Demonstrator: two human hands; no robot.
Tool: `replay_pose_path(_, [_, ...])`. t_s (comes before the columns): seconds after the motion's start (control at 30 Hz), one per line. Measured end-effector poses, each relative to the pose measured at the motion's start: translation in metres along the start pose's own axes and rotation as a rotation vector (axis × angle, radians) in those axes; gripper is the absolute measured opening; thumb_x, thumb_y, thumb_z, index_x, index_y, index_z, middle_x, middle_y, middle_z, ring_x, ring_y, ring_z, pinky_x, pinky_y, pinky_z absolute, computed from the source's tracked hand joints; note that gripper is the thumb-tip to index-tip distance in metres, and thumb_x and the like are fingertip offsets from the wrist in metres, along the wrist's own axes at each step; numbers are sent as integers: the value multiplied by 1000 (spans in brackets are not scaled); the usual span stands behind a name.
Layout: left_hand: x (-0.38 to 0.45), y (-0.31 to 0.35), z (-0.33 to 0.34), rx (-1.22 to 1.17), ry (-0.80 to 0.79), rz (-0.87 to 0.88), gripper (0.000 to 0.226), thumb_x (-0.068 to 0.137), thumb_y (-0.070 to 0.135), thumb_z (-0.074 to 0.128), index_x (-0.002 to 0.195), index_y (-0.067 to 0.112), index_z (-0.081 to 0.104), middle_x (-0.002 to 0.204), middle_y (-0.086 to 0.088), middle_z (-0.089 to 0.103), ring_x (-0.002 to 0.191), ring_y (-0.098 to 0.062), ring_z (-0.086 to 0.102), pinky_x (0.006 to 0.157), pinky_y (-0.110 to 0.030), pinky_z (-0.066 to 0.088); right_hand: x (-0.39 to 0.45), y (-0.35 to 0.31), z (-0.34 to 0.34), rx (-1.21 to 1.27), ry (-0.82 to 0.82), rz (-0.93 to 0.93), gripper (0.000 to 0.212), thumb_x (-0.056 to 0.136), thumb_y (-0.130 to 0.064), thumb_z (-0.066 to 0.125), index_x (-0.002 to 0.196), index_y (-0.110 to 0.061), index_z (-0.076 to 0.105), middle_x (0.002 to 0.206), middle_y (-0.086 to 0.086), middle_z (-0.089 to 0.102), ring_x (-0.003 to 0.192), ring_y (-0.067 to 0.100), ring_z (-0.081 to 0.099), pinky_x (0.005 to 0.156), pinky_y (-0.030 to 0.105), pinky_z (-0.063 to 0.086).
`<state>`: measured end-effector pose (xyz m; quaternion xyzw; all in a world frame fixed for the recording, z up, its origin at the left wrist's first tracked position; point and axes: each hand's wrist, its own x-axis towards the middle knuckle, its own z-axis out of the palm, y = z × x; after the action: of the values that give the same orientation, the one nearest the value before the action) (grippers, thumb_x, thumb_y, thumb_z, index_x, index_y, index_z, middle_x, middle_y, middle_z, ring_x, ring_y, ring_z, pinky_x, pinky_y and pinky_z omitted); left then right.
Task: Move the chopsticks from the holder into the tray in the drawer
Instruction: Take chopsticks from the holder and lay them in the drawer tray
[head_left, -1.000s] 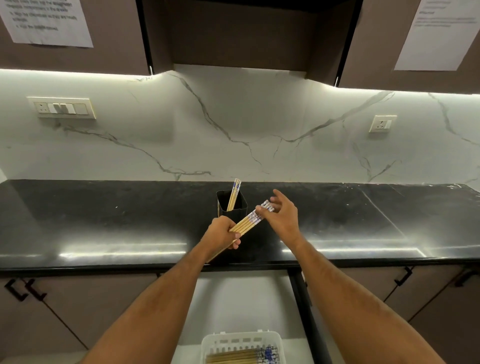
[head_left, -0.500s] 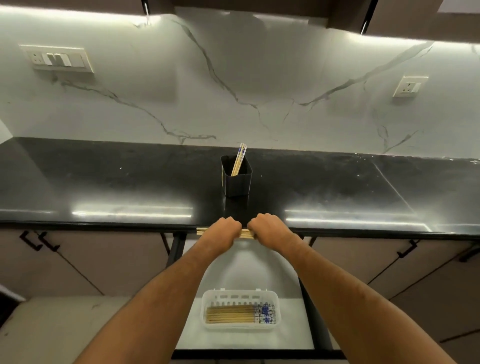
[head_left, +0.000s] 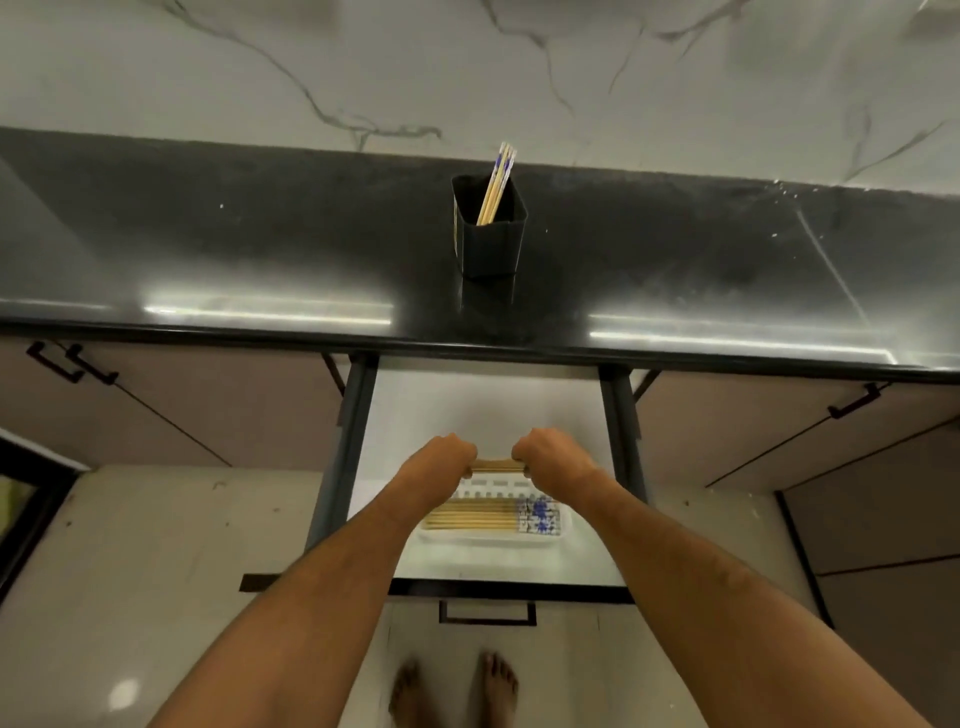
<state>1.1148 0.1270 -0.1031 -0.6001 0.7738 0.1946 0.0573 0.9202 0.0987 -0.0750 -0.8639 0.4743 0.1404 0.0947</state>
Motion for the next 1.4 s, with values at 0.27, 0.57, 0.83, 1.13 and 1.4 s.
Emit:
replay_pose_path(0.27, [-6, -4, 67, 61, -1, 18, 23, 95, 8, 63, 116, 15, 68, 109, -9, 71, 93, -23, 71, 82, -28, 56, -1, -7, 72, -33, -32, -37, 17, 90, -6, 65, 105, -13, 72, 96, 10, 72, 83, 31, 70, 73, 40, 58])
replay_pose_path(0.57, [11, -5, 105, 90, 12, -17, 40, 87, 7, 73, 125, 12, 63, 119, -7, 71, 104, -23, 70, 93, -32, 57, 12, -5, 120, -58, -28, -46, 26, 95, -15, 62, 119, -9, 63, 112, 11, 74, 96, 29, 72, 83, 39, 58])
replay_pose_path(0.83, [22, -3, 114, 159, 10, -12, 31, 89, 6, 69, 119, 11, 67, 115, -8, 72, 101, -23, 70, 94, -34, 57, 20, -1, 131, -69, -19, -35, 22, 91, -16, 69, 112, -11, 66, 106, 8, 75, 91, 26, 72, 77, 37, 59])
replay_pose_path(1.13, [19, -4, 112, 105, 52, -53, 40, 86, -1, 68, 124, 10, 63, 123, -9, 67, 109, -24, 66, 96, -34, 54, 15, 6, 127, -117, 12, -47, 19, 87, -6, 61, 102, -14, 69, 100, 6, 74, 90, 28, 71, 74, 39, 57])
replay_pose_path(1.4, [17, -5, 114, 153, 69, -75, 33, 88, 8, 71, 120, 12, 69, 123, -10, 67, 111, -23, 66, 95, -35, 54, 16, 9, 136, -96, 63, -64, 21, 90, -8, 65, 109, -10, 74, 107, 10, 71, 96, 29, 69, 82, 40, 57])
